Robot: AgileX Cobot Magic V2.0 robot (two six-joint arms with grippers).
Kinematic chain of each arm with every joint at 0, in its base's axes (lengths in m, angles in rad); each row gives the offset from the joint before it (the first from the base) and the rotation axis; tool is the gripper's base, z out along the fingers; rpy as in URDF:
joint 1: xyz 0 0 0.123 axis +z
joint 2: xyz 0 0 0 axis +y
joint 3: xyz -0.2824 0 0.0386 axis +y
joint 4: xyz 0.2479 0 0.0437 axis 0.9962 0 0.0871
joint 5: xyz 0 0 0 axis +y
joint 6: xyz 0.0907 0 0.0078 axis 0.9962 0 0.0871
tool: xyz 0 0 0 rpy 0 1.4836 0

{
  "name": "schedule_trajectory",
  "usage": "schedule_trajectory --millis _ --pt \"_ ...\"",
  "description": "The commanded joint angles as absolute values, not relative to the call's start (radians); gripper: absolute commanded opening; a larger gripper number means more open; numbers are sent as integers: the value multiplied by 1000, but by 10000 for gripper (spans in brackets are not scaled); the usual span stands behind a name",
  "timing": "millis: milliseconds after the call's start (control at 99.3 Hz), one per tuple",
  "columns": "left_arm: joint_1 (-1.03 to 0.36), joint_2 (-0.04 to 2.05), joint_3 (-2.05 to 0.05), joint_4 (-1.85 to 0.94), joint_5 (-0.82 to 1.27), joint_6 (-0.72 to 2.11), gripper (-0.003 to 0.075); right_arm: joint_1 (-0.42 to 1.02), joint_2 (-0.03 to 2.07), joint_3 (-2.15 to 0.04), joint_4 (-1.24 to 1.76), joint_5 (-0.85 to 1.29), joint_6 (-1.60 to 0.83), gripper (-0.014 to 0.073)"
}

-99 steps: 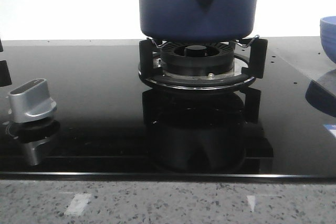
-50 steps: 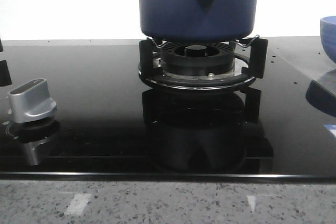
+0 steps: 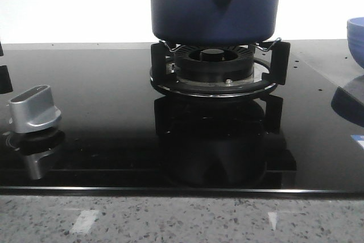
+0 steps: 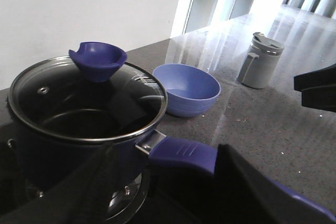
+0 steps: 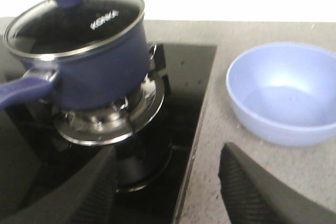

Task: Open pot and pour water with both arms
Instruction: 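Grasp the purple lid knob with the left gripper and lift the lid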

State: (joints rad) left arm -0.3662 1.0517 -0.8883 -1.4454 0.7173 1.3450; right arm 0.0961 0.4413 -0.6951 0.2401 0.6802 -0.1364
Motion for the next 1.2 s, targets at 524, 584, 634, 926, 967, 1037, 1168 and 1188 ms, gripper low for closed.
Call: schedule_trajectory --millis 524,584,634,926,967,1037,1168,1188 --pt "-432 1455 -1250 -1558 663 1569 519 97 457 -731 229 585 -147 395" --pt "-432 1483 -1280 -1558 663 1569 519 97 457 -731 229 585 -147 395" --pt "-432 1510 -1306 -1558 663 1569 519 97 457 -731 229 587 -147 395" --pt "-432 1610 -1406 -1561 683 1569 519 97 457 -731 229 589 -147 395" --pt "-432 1619 -1412 -1561 685 1569 519 97 457 -731 229 589 -147 395" --pt "-432 1636 -1426 -1561 700 1569 519 97 457 -731 229 591 -147 395" --pt "-432 1656 -1446 -1568 719 1569 519 97 457 -731 229 591 -143 395" --pt "-432 1660 -1446 -1568 719 1569 519 97 457 -731 229 592 -143 395"
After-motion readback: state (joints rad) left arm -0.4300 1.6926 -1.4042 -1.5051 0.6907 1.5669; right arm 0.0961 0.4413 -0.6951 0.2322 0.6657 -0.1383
